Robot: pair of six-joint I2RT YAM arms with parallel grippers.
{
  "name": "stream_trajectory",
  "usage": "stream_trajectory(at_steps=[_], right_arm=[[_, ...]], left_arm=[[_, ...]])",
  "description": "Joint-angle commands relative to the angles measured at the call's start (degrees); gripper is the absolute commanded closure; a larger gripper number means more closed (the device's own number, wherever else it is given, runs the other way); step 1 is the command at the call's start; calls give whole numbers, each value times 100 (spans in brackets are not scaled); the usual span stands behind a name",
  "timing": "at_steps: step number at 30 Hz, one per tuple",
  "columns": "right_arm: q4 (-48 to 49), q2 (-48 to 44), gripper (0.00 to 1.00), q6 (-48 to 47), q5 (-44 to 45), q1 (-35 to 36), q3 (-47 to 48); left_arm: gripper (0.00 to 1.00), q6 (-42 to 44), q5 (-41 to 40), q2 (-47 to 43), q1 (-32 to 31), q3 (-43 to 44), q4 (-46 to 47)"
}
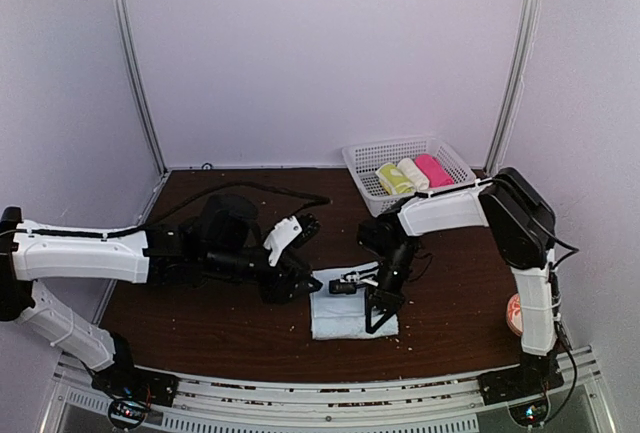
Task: Roll the towels
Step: Roll the towel at the center of the board.
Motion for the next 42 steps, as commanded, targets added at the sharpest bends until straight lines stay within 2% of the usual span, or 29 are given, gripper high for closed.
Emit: stream_trajectory(at_steps=[1,4,8,15,22,28,31,33,35,42], right_arm=[[-1075,1083,91,-213,-332,-195,393],[-945,1173,91,-142,-323,-209,402],[-906,1108,91,-112,-294,-208,396],[-900,1015,90,-103,-259,-209,388],[-831,907,89,-88,-253,-209,334],[-930,658,87,-194,-326,-200,417],[-1072,427,80,-337,-461,-198,574],[-1120,233,74,-329,-434,-204,749],[-1109,19,70,-228,-335,-209,937],[-1527,-453,67,-32,-10,-398,2122]], left_arm=[[50,1142,-1015,347,-665,346,-74],[50,1696,-1269,960,-1105,823,-687],[50,2085,-1529,1772,-1403,1281,-1005],[49,2578,-1835,2724,-1433,1798,-1012],[50,2670,-2207,3278,-1431,2023,-1029],[58,2585,-2433,3560,-1431,2085,-1080],[74,2524,-2257,3699,-1431,2204,-1287],[80,2462,-2054,3665,-1431,2221,-1330],[81,2363,-1946,3592,-1431,2229,-1379],[83,1967,-1526,3393,-1394,2204,-1634]])
